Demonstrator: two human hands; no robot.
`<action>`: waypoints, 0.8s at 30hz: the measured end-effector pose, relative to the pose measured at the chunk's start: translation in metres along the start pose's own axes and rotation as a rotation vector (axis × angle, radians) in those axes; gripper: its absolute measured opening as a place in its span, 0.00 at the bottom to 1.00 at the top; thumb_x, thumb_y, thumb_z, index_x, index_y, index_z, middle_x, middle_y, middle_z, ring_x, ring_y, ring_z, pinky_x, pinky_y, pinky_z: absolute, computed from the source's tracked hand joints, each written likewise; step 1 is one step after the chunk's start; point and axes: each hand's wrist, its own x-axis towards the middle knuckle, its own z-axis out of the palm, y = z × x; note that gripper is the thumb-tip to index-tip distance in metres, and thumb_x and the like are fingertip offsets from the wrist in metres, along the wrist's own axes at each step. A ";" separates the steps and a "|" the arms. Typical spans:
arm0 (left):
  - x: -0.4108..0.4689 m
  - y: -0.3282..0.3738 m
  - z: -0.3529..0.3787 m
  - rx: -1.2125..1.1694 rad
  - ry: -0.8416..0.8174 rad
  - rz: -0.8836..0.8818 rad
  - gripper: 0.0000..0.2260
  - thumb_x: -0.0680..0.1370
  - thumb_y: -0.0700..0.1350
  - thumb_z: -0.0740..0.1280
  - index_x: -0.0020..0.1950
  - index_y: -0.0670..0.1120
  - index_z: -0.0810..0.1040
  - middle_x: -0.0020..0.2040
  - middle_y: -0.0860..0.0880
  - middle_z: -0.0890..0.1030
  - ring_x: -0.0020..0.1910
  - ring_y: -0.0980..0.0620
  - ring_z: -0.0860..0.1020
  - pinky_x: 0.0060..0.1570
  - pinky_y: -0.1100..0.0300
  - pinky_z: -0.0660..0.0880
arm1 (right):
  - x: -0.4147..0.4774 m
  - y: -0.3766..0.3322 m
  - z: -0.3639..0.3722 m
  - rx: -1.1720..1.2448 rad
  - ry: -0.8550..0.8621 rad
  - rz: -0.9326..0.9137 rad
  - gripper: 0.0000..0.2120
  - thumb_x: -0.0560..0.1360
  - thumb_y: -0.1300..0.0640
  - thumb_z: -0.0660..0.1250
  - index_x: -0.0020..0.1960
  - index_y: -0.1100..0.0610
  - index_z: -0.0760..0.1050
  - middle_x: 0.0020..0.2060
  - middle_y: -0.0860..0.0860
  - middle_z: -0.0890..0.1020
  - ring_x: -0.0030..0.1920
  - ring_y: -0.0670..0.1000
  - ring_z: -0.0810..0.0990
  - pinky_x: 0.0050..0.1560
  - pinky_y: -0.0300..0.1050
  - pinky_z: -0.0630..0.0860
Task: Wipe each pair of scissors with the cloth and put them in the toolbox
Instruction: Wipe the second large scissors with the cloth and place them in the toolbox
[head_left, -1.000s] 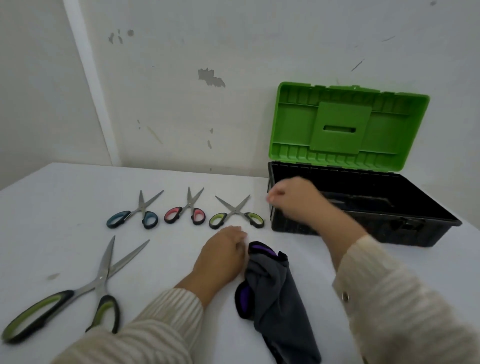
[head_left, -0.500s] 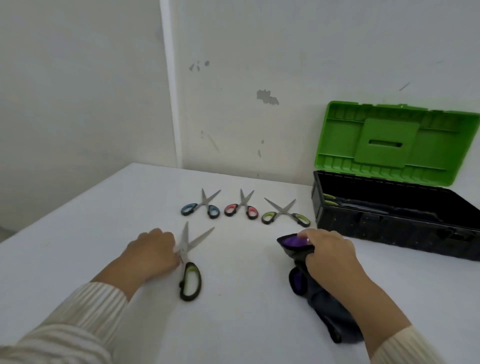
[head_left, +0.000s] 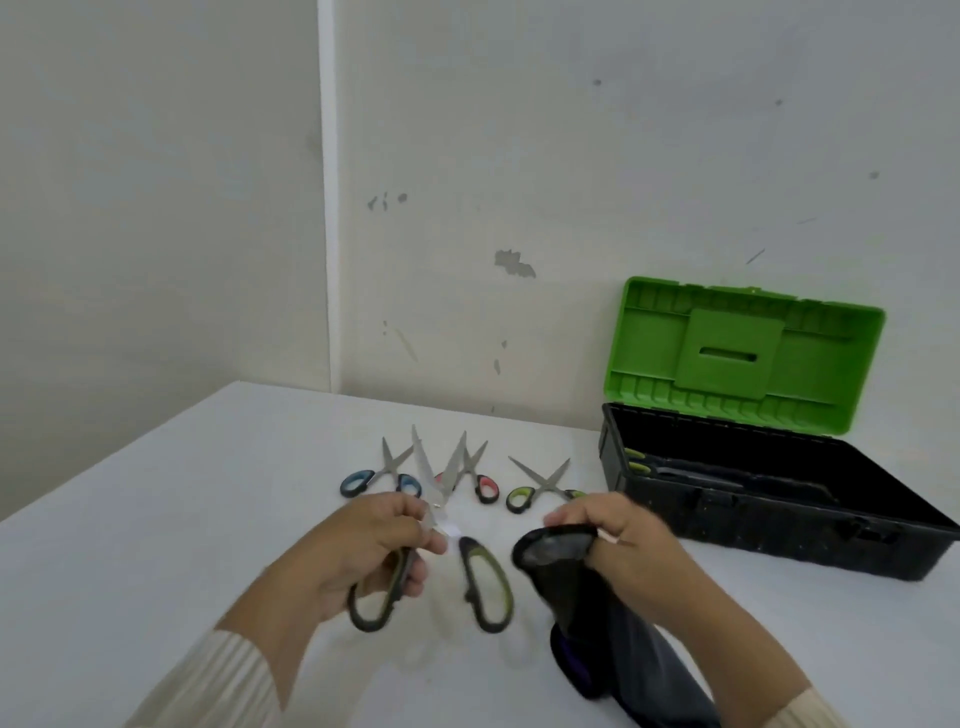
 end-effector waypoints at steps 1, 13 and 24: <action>0.006 -0.001 0.011 -0.050 -0.011 0.019 0.05 0.77 0.31 0.60 0.45 0.38 0.73 0.40 0.40 0.82 0.23 0.49 0.74 0.25 0.58 0.74 | 0.002 -0.002 0.004 0.081 -0.086 0.026 0.09 0.61 0.59 0.68 0.32 0.45 0.78 0.51 0.44 0.80 0.54 0.40 0.77 0.52 0.33 0.69; 0.042 -0.017 0.048 0.089 -0.150 0.035 0.11 0.79 0.46 0.64 0.51 0.38 0.80 0.31 0.45 0.79 0.23 0.50 0.72 0.25 0.59 0.70 | 0.009 0.048 0.005 0.126 -0.127 0.215 0.07 0.68 0.65 0.66 0.36 0.55 0.78 0.29 0.48 0.79 0.32 0.47 0.74 0.36 0.42 0.71; 0.038 -0.017 0.034 0.274 -0.167 0.006 0.12 0.77 0.50 0.67 0.41 0.42 0.82 0.26 0.46 0.74 0.21 0.50 0.70 0.24 0.61 0.69 | 0.005 0.058 -0.056 -0.212 0.565 0.257 0.11 0.66 0.66 0.69 0.38 0.50 0.81 0.40 0.46 0.80 0.45 0.50 0.78 0.45 0.40 0.69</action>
